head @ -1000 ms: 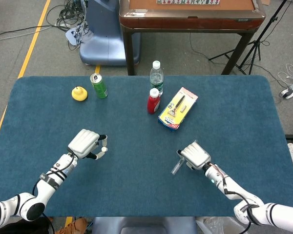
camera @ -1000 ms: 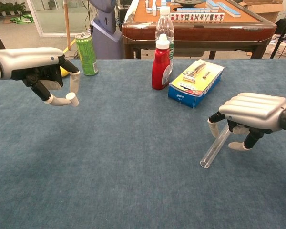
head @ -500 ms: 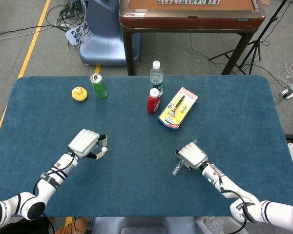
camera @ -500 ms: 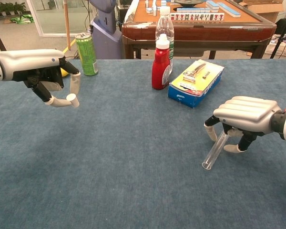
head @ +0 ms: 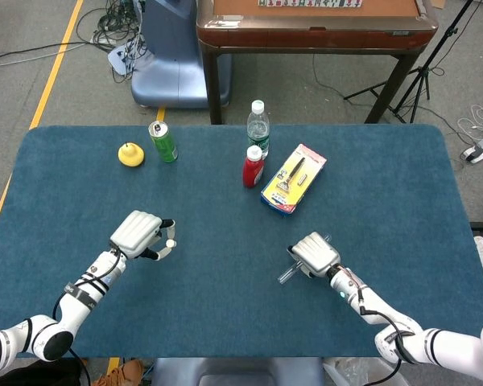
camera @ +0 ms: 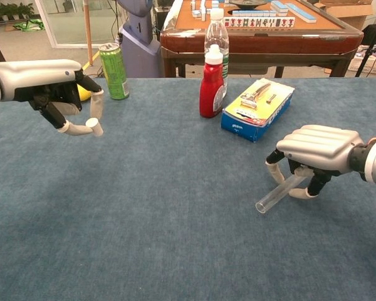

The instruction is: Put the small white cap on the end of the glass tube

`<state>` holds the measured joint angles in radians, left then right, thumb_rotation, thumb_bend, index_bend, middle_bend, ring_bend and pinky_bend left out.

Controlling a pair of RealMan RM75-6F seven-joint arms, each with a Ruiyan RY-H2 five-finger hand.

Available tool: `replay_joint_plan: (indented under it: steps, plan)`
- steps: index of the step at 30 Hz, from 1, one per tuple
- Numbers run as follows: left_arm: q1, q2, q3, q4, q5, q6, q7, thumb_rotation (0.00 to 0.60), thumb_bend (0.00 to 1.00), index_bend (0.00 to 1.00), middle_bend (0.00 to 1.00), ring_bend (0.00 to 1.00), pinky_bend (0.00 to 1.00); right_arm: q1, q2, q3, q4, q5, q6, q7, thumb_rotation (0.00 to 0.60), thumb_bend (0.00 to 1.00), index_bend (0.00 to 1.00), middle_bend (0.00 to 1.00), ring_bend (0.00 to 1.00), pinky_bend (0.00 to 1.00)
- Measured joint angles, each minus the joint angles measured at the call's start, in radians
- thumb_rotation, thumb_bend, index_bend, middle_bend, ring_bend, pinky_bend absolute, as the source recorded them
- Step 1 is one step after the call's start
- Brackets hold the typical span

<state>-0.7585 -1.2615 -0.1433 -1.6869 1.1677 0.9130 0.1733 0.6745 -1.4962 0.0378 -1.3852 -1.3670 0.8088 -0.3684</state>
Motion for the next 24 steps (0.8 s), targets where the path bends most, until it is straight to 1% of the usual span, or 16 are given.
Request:
replay_joint_plan:
  steps: [6, 10, 18, 24]
  plan:
    - [0.003, 0.022, -0.017, -0.011, -0.001, 0.0, -0.04, 0.6, 0.26, 0.56, 1.0, 1.0, 1.0, 0.002, -0.001, 0.014, -0.003, 0.009, 0.012, 0.034, 0.6, 0.46, 0.71, 1.0, 1.0, 1.0]
    - [0.006, 0.048, -0.037, -0.025, -0.004, 0.003, -0.077, 0.6, 0.26, 0.56, 1.0, 1.0, 1.0, 0.003, 0.006, 0.035, -0.022, 0.025, 0.021, 0.08, 0.6, 0.49, 0.73, 1.0, 1.0, 1.0]
    - [0.009, 0.116, -0.106, -0.085, -0.017, 0.015, -0.177, 0.6, 0.26, 0.56, 1.0, 1.0, 1.0, 0.005, 0.016, 0.118, -0.097, 0.079, 0.046, 0.251, 0.6, 0.54, 0.78, 1.0, 1.0, 1.0]
    - [0.009, 0.15, -0.157, -0.143, -0.02, 0.046, -0.221, 0.6, 0.26, 0.57, 1.0, 1.0, 1.0, 0.016, -0.024, 0.186, -0.124, 0.122, 0.065, 0.382, 0.6, 0.56, 0.79, 1.0, 1.0, 1.0]
